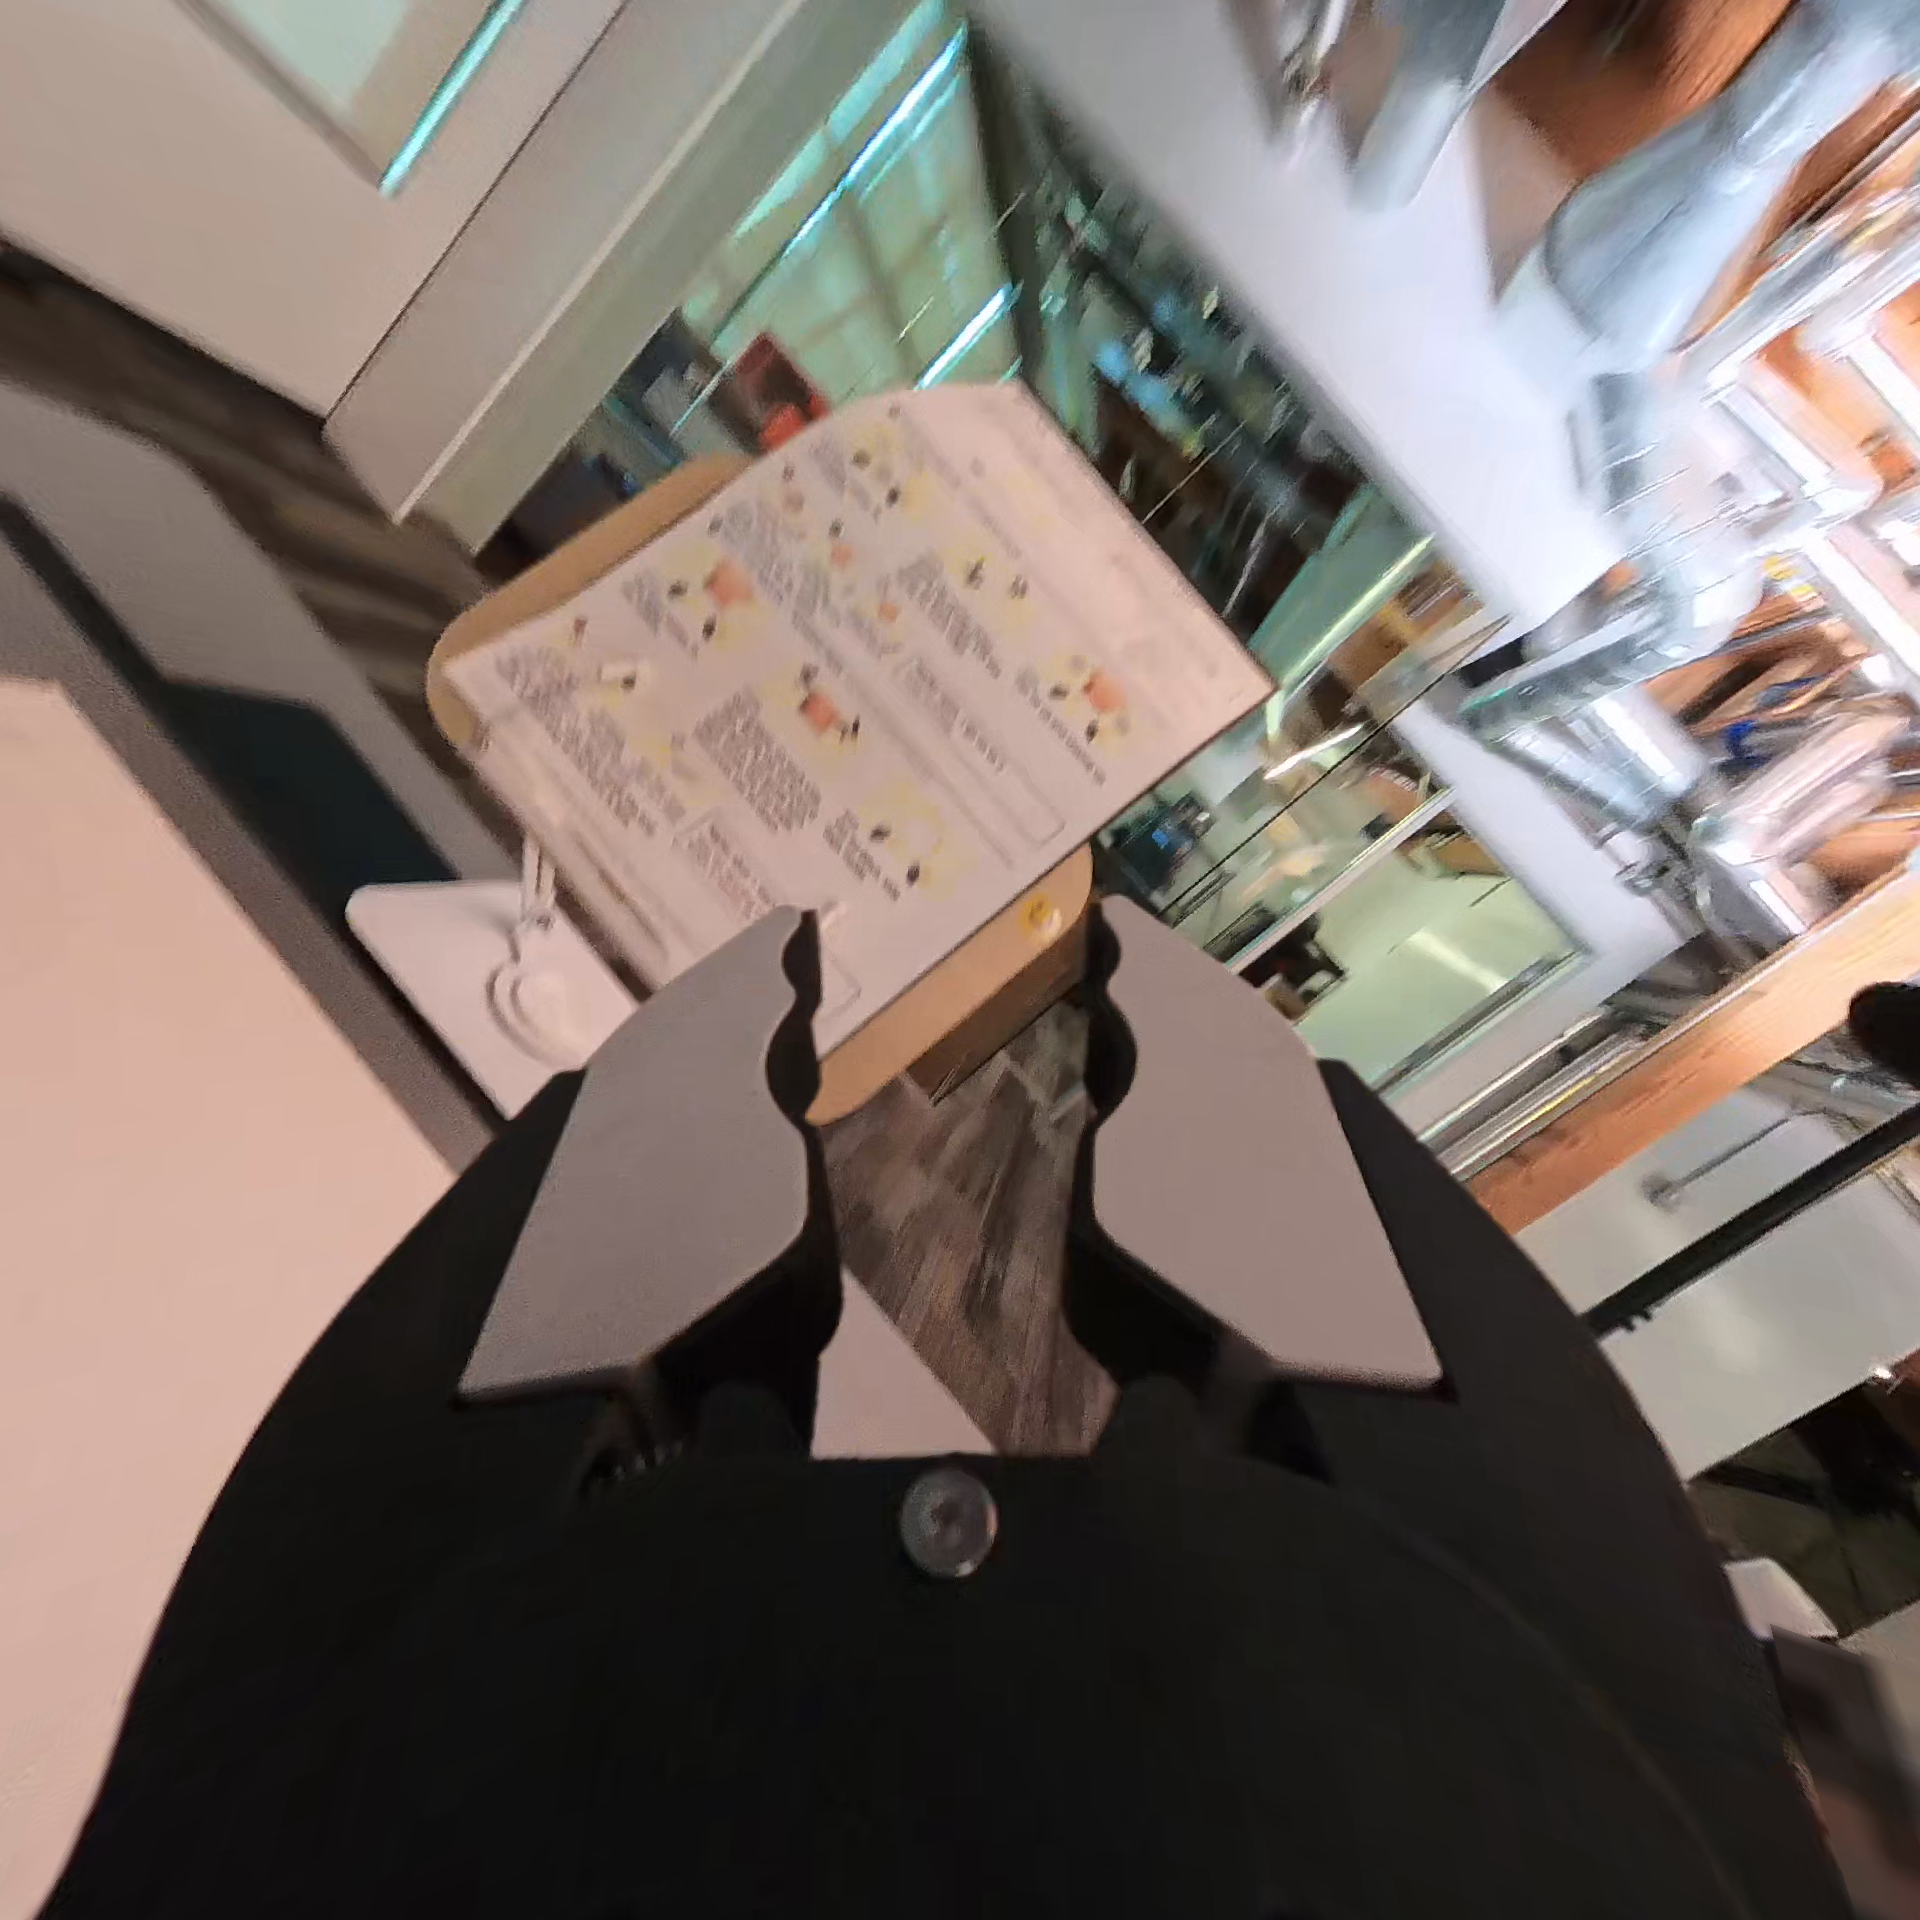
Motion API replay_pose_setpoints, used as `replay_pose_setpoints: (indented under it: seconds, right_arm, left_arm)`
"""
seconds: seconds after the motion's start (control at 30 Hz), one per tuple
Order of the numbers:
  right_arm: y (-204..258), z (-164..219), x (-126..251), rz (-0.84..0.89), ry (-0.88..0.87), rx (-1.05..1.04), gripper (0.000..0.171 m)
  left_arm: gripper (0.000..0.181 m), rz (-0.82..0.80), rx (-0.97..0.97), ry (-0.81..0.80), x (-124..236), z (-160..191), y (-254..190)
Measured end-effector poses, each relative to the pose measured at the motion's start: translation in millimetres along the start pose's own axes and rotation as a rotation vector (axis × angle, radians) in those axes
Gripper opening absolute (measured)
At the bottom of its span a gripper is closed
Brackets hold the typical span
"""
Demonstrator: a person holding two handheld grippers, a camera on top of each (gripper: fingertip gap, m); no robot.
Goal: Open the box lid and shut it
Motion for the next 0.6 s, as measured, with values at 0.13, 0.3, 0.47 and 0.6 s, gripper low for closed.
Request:
replay_pose_setpoints:
  seconds: [0.13,0.3,0.47,0.6]
  right_arm:
    - [17.5,-10.1,-11.9,0.052,-0.006,0.040,0.063]
    - [26.1,-19.3,-13.8,0.082,-0.020,0.105,0.063]
    - [23.4,-22.0,-12.6,0.115,0.018,0.118,0.060]
    - [23.6,-20.5,-13.6,0.129,0.068,0.141,0.060]
  left_arm:
    - [0.079,-0.104,-0.032,-0.036,3.9,-8.8,3.6]
    - [0.080,-0.127,-0.043,-0.031,3.5,-8.7,5.2]
    - [0.079,-0.164,-0.083,-0.009,0.9,-4.4,9.5]
    - [0.080,-0.191,-0.123,0.017,-1.8,-0.7,9.1]
Point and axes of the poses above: each gripper's, where its closed fingertips meet, x back along the fingers, z out of its underside, y = z × x across the jaws, the point moved 3 cm from there along x, back along the fingers, and after that the axes turned 5 degrees about x, right-handed, at the moved point
